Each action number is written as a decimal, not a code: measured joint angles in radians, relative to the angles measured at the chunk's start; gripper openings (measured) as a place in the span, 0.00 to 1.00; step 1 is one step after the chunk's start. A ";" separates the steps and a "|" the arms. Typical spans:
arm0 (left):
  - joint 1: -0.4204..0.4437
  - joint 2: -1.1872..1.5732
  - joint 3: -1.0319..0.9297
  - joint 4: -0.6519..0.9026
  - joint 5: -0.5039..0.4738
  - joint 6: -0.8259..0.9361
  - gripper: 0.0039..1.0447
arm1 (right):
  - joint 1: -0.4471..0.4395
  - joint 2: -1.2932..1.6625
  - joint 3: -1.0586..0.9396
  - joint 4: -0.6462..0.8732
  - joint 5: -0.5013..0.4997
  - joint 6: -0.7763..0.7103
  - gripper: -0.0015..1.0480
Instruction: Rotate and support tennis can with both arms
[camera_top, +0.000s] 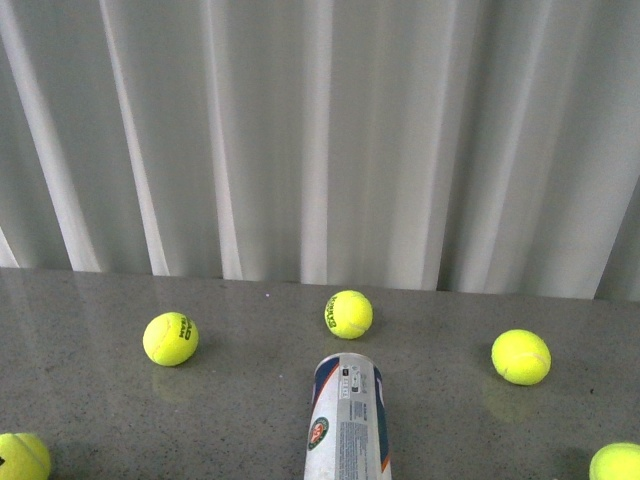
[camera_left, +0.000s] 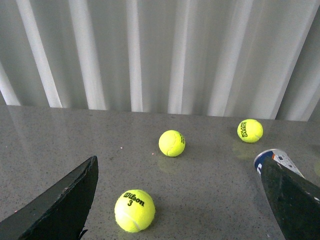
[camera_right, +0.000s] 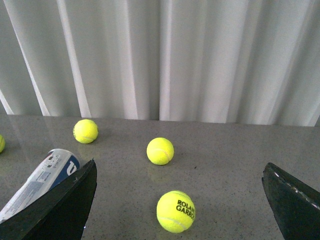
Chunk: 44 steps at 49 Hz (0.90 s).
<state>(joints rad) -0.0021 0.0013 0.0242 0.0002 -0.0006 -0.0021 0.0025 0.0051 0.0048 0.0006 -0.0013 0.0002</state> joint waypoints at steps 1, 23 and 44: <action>0.000 0.000 0.000 0.000 0.000 0.000 0.94 | 0.000 0.000 0.000 0.000 0.000 0.000 0.93; 0.000 0.000 0.000 0.000 0.000 0.000 0.94 | 0.000 0.000 0.000 0.000 0.000 0.000 0.93; 0.000 0.000 0.000 0.000 0.000 0.000 0.94 | 0.000 0.000 0.000 0.000 0.000 0.000 0.93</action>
<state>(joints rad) -0.0021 0.0013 0.0242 0.0002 -0.0006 -0.0021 0.0021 0.0051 0.0048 0.0006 -0.0013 0.0002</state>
